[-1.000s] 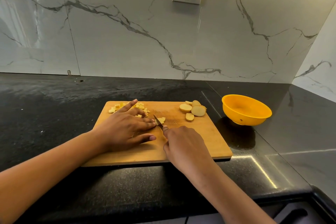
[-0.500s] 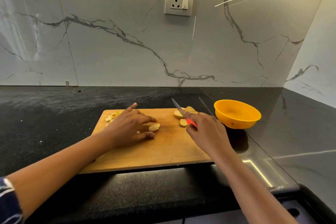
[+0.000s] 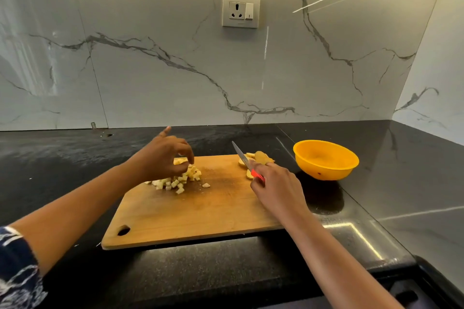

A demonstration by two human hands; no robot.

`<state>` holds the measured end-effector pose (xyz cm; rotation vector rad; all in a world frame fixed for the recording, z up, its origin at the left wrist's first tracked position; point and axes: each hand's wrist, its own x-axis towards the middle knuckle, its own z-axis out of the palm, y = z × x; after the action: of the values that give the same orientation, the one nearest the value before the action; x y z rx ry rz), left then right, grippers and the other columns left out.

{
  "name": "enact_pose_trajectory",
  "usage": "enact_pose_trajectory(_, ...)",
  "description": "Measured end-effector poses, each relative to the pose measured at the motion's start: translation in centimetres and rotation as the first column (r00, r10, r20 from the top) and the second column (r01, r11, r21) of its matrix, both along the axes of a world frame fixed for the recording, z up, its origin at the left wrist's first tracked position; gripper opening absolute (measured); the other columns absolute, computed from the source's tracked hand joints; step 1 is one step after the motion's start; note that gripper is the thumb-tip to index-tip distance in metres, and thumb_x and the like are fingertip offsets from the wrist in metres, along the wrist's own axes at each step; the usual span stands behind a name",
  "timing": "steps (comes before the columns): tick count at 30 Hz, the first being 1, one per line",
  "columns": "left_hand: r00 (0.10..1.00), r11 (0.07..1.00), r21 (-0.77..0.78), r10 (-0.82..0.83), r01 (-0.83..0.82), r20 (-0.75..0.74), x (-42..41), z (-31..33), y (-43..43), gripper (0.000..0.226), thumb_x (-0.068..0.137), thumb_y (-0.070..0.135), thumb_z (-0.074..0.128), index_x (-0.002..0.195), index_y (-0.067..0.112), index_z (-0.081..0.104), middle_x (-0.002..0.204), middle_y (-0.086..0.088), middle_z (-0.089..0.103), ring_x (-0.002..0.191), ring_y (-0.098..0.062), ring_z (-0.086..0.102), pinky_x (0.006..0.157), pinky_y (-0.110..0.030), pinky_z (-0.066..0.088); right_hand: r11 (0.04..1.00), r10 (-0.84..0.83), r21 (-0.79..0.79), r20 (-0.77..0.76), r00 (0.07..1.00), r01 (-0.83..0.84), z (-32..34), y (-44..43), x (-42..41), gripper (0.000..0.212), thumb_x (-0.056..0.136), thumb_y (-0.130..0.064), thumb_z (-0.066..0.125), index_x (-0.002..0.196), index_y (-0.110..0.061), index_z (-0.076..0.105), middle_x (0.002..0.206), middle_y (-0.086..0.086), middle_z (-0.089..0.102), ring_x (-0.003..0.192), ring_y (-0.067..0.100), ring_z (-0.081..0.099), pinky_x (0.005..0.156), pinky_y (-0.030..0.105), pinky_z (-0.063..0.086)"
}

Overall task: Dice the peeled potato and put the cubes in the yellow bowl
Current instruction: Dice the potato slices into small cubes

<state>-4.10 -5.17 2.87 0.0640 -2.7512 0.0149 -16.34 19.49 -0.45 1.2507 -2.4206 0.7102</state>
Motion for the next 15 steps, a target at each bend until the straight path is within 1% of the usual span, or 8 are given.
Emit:
enact_pose_trajectory(2, 1.0, 0.995, 0.103, -0.013, 0.011, 0.013, 0.1, -0.1, 0.9, 0.016, 0.088, 0.035, 0.062, 0.102, 0.028, 0.064, 0.108, 0.008, 0.064, 0.105, -0.006, 0.057, 0.116, -0.039, -0.001, 1.0, -0.001, 0.003, -0.001, 1.0, 0.001, 0.0, -0.2, 0.1, 0.049, 0.096, -0.033, 0.051, 0.144, -0.033, 0.039, 0.11, -0.008, 0.061, 0.095, 0.009, 0.058, 0.075, 0.021, 0.044)
enact_pose_trajectory(4, 0.991, 0.988, 0.141, -0.073, 0.056, 0.112, -0.3, -0.9, 2.5, 0.024, 0.087, 0.041, 0.059, 0.109, 0.03, 0.062, 0.114, 0.012, 0.06, 0.11, -0.001, 0.051, 0.115, -0.034, -0.003, 1.0, -0.004, 0.012, -0.004, 1.0, 0.004, 0.0, -0.3, 0.1, 0.049, 0.097, -0.033, 0.05, 0.144, -0.033, 0.039, 0.11, -0.007, 0.06, 0.096, 0.009, 0.057, 0.072, 0.02, 0.042)
enact_pose_trajectory(6, 0.981, 0.998, 0.009, -0.068, 0.067, 0.183, -0.8, -1.6, 3.7, 0.026, 0.09, 0.044, 0.053, 0.11, 0.031, 0.062, 0.116, 0.012, 0.059, 0.112, -0.002, 0.05, 0.116, -0.036, -0.005, 1.0, -0.01, 0.014, -0.007, 1.0, 0.01, -0.1, -0.3, 0.1, 0.048, 0.097, -0.033, 0.05, 0.144, -0.033, 0.039, 0.109, -0.007, 0.061, 0.095, 0.009, 0.057, 0.07, 0.018, 0.04)
enact_pose_trajectory(8, 0.986, 0.988, -0.156, 0.039, -0.014, 0.159, -1.0, -1.8, 3.7, 0.023, 0.093, 0.041, 0.05, 0.109, 0.03, 0.063, 0.116, 0.01, 0.06, 0.113, -0.008, 0.051, 0.118, -0.044, -0.005, 1.0, -0.016, 0.011, -0.004, 1.0, 0.016, -0.2, -0.1, 0.1, 0.048, 0.097, -0.033, 0.05, 0.144, -0.032, 0.039, 0.108, -0.007, 0.061, 0.093, 0.008, 0.057, 0.071, 0.018, 0.041)
enact_pose_trajectory(10, 0.982, 0.961, -0.239, 0.164, -0.138, 0.095, -0.7, -1.4, 2.9, 0.023, 0.093, 0.04, 0.05, 0.107, 0.029, 0.064, 0.12, 0.009, 0.06, 0.117, -0.011, 0.05, 0.116, -0.048, -0.005, 1.0, -0.022, 0.006, 0.001, 1.0, 0.022, -0.2, 0.0, 0.1, 0.049, 0.097, -0.033, 0.051, 0.144, -0.032, 0.038, 0.109, -0.007, 0.06, 0.094, 0.008, 0.057, 0.075, 0.02, 0.044)
enact_pose_trajectory(12, 0.983, 0.967, -0.182, 0.182, -0.175, 0.023, -0.2, -1.0, 2.0, 0.019, 0.091, 0.037, 0.055, 0.103, 0.027, 0.066, 0.12, 0.007, 0.061, 0.116, -0.014, 0.052, 0.116, -0.046, 0.001, 1.0, -0.021, -0.002, 0.006, 1.0, 0.021, -0.3, 0.0, 0.1, 0.049, 0.096, -0.033, 0.051, 0.144, -0.032, 0.038, 0.112, -0.007, 0.061, 0.098, 0.008, 0.057, 0.079, 0.021, 0.045)
enact_pose_trajectory(14, 0.994, 0.994, -0.031, 0.104, -0.105, -0.019, 0.5, -0.7, 1.7, 0.018, 0.09, 0.033, 0.058, 0.104, 0.025, 0.067, 0.121, 0.003, 0.062, 0.114, -0.014, 0.053, 0.116, -0.042, 0.015, 1.0, -0.022, -0.018, 0.013, 1.0, 0.022, -0.2, 0.0, 0.0, 0.049, 0.096, -0.033, 0.052, 0.144, -0.031, 0.039, 0.115, -0.007, 0.061, 0.1, 0.009, 0.058, 0.081, 0.021, 0.045)
enact_pose_trajectory(15, 0.999, 0.999, 0.028, 0.042, -0.042, -0.012, 0.9, -0.8, 1.8, 0.021, 0.09, 0.035, 0.058, 0.106, 0.025, 0.066, 0.122, 0.005, 0.06, 0.115, -0.012, 0.051, 0.115, -0.038, 0.021, 0.999, -0.02, -0.025, 0.018, 1.0, 0.021, -0.2, 0.0, -0.1, 0.049, 0.096, -0.033, 0.052, 0.144, -0.031, 0.039, 0.115, -0.007, 0.061, 0.101, 0.009, 0.058, 0.08, 0.021, 0.045)
